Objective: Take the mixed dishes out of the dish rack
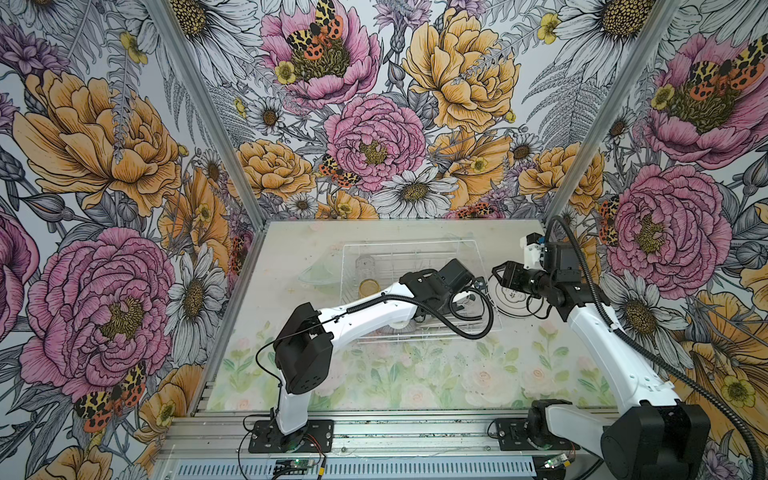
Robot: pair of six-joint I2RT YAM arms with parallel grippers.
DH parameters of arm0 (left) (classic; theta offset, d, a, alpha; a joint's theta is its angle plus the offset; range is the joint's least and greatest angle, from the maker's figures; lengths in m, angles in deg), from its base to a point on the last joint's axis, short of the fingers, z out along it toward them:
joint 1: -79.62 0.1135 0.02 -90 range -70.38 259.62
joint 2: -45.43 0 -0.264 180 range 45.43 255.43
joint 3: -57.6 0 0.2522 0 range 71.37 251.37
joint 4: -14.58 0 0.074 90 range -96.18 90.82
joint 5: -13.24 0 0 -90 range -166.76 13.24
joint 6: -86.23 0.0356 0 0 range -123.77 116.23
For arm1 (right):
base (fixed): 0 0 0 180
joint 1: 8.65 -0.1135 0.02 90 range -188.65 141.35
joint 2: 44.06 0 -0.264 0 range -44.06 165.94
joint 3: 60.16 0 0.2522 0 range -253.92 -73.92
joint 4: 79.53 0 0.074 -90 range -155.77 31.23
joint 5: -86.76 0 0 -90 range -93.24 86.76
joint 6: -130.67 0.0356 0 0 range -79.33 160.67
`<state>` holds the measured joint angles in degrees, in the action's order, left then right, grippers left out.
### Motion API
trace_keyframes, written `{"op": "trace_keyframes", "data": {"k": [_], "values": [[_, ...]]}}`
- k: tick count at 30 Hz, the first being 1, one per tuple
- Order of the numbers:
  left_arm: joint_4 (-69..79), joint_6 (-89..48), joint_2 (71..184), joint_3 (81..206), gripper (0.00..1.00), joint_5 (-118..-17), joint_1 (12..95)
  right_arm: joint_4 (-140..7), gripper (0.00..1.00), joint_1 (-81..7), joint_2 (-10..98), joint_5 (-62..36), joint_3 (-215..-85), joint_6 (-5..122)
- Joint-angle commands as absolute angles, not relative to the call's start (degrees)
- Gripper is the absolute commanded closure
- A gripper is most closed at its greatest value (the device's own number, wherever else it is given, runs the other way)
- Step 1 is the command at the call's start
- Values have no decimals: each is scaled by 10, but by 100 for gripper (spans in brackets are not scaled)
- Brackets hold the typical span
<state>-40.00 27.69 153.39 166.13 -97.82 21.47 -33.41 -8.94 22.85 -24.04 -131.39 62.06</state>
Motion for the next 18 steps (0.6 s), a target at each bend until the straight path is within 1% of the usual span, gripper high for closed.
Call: {"op": "trace_keyframes", "data": {"k": [1,11,18], "values": [[-369,264,1475,1656,88,-993,221,-342,46,-86,222,-242,-1310,616],[-366,255,1422,1655,88,-986,223,-342,46,-86,219,-239,-1310,616],[-352,235,1388,1643,88,-948,241,-343,46,-86,214,-234,-1311,616]]}}
